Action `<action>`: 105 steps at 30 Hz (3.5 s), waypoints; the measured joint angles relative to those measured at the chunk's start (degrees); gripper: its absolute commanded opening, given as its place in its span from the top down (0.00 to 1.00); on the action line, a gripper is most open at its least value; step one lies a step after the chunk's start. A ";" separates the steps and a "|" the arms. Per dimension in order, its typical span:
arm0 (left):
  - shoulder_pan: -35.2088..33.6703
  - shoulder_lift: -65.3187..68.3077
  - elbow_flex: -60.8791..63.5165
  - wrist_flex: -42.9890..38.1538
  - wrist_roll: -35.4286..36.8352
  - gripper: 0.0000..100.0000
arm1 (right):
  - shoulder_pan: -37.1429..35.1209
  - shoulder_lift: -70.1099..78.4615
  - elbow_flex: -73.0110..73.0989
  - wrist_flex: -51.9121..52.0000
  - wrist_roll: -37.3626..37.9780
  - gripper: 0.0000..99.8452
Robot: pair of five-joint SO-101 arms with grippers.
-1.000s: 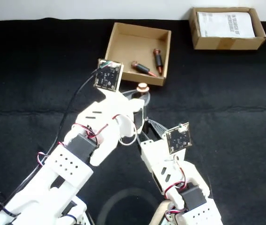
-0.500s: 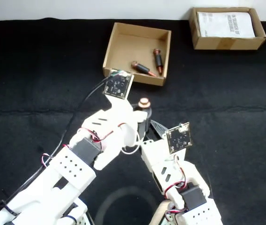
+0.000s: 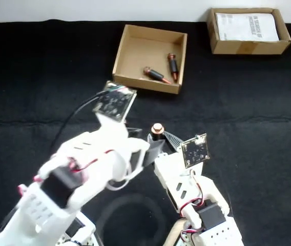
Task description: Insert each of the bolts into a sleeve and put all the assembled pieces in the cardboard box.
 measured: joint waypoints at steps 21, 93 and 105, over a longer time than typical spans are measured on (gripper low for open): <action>-31.12 -29.45 0.79 9.85 -8.88 0.99 | 6.95 67.60 -53.98 -6.77 26.20 0.99; -66.11 -42.73 55.21 7.03 -8.88 0.99 | -5.10 105.41 -112.79 65.41 -15.65 0.84; -66.11 -42.73 56.70 5.10 -8.88 0.99 | -7.30 105.41 -83.96 37.54 -20.75 0.84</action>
